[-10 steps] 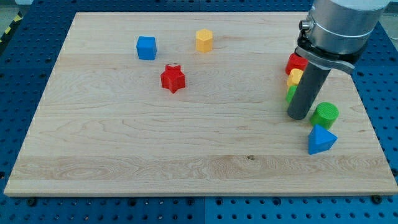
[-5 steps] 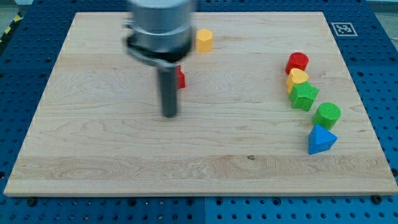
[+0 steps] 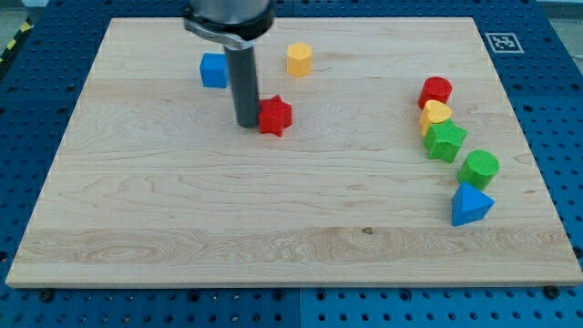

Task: Slide the red star above the red circle

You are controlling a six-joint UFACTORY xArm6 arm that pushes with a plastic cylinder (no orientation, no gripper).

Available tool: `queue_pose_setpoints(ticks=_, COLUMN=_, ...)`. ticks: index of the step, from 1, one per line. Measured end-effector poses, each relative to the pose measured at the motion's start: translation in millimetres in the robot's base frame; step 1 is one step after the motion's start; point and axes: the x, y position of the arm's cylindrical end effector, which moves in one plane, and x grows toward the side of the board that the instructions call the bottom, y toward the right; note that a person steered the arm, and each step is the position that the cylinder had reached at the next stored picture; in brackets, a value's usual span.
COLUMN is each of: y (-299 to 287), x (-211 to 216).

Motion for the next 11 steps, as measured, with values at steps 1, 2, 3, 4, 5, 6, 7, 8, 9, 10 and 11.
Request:
queue_pose_setpoints(ticks=1, y=17.4, x=0.2)
queue_pose_setpoints(ticks=2, y=30.1, x=7.6)
queue_pose_setpoints(ticks=3, y=53.7, x=7.6)
queue_pose_setpoints(ticks=4, y=84.7, x=12.0)
queue_pose_setpoints(ticks=5, y=95.2, x=12.0)
queue_pose_setpoints(ticks=6, y=111.3, x=15.3)
queue_pose_setpoints(ticks=7, y=122.9, x=14.6)
queue_pose_setpoints(ticks=8, y=126.3, x=4.4)
queue_pose_setpoints(ticks=9, y=126.3, x=-15.1)
queue_pose_setpoints(ticks=10, y=126.3, x=-39.0)
queue_pose_setpoints(ticks=11, y=126.5, x=-55.4)
